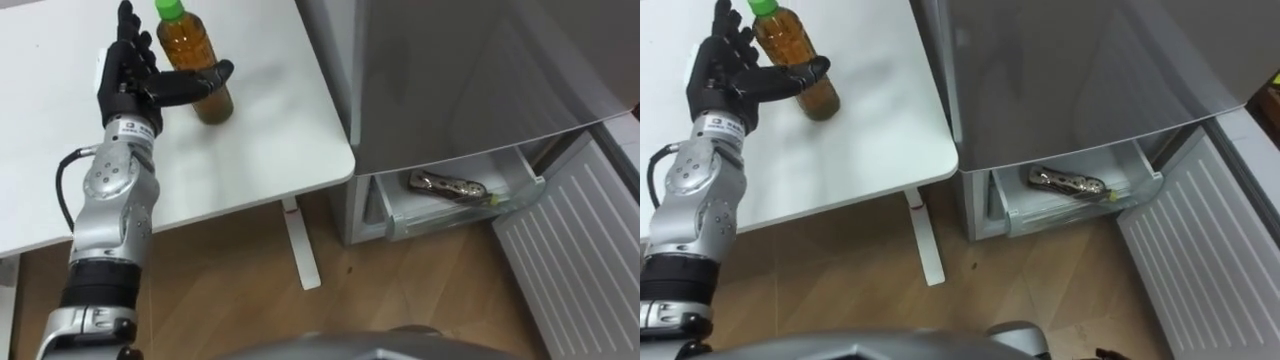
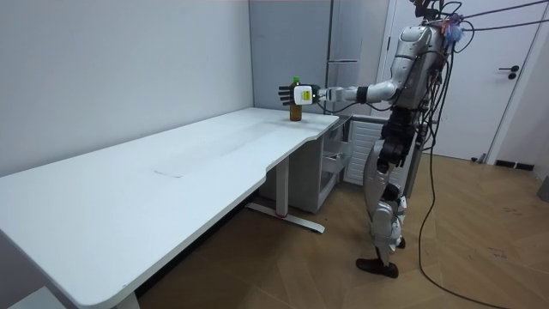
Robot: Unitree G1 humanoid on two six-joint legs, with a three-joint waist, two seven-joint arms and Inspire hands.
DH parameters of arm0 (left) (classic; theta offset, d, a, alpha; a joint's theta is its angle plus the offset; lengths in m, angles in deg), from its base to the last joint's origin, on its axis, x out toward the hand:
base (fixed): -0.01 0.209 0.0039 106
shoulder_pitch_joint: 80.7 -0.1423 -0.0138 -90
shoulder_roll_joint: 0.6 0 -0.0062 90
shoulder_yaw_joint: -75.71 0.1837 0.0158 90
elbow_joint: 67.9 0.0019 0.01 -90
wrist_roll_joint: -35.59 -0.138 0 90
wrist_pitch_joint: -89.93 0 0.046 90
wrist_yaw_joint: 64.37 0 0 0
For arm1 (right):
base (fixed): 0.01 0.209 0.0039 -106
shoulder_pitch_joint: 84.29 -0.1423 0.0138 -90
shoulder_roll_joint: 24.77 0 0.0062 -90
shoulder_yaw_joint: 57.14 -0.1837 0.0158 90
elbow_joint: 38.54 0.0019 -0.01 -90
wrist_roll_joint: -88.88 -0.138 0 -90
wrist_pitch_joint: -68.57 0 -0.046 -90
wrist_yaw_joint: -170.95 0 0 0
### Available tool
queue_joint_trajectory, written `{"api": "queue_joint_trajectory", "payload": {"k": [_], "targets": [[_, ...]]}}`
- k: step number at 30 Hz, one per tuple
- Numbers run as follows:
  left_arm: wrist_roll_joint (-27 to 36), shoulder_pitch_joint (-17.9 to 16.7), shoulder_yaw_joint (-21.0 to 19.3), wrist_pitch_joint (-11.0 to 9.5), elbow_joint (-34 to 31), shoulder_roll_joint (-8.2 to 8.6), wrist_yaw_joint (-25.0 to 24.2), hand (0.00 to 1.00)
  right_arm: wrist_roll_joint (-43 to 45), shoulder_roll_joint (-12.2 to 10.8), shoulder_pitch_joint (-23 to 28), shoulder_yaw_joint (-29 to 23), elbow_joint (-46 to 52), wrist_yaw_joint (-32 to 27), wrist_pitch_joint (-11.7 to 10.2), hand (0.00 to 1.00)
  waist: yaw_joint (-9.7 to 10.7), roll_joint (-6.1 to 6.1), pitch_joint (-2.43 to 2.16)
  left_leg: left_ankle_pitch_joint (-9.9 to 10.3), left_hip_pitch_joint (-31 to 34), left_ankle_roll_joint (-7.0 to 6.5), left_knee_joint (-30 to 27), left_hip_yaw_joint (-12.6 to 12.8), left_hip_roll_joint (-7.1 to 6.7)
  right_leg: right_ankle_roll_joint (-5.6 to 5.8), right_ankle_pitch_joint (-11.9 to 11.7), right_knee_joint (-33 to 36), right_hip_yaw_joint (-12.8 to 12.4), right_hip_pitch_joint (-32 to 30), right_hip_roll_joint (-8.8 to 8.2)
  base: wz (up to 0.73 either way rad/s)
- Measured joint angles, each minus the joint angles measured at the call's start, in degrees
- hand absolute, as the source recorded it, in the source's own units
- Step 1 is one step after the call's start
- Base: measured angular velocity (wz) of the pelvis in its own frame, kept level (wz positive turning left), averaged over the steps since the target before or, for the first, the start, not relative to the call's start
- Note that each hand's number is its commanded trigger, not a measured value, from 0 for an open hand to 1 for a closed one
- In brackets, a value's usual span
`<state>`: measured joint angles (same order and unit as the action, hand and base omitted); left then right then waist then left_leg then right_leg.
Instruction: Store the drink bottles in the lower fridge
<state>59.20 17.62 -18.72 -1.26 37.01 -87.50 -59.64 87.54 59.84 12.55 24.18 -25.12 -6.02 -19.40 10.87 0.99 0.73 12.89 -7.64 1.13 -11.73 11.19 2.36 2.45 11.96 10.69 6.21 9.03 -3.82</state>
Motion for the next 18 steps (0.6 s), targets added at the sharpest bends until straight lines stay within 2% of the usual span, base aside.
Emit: {"api": "queue_joint_trajectory", "payload": {"k": [3, 6, 13, 18], "targets": [[3.91, 1.26, 0.01, 0.03, 2.34, -0.90, -0.34, 0.00, 0.36, 0.24, 0.02, 0.00, -0.02, -0.50, 0.58, 0.00, -0.01, 0.16, -0.01, 0.00, -0.55, 0.00, 0.29, 0.56, 0.04, 0.00, 0.00, 0.03, -0.61, -0.04, 0.05, -0.10], [3.97, 1.28, 0.01, 0.04, 3.23, -1.92, -0.38, 0.00, 0.86, 0.42, 0.10, 0.00, -0.01, -0.61, 0.62, 0.00, 0.24, 0.18, -0.03, 0.00, -0.94, 0.00, 0.57, 1.12, 0.10, 0.00, 0.00, 0.18, -1.20, -0.03, 0.12, -0.11], [3.91, 1.46, 0.01, 0.03, 3.56, -2.13, -0.41, 0.00, 1.18, 0.43, 0.10, 0.03, 0.00, -1.19, 1.40, 0.00, 0.34, -0.03, 0.07, 0.00, -1.08, 0.00, 0.78, 1.22, 0.10, 0.00, 0.00, 0.44, -1.46, -0.10, 0.18, -0.02], [3.93, 4.26, -0.07, 0.29, 7.69, -2.19, -0.51, 0.00, 1.78, 0.43, 0.35, 0.01, 0.10, -1.06, 1.97, 0.00, 0.03, -0.11, -0.07, 0.00, -1.23, 0.00, 0.69, 1.31, 0.10, 0.00, 0.00, 0.53, -1.54, -0.28, 0.18, 0.00]]}}
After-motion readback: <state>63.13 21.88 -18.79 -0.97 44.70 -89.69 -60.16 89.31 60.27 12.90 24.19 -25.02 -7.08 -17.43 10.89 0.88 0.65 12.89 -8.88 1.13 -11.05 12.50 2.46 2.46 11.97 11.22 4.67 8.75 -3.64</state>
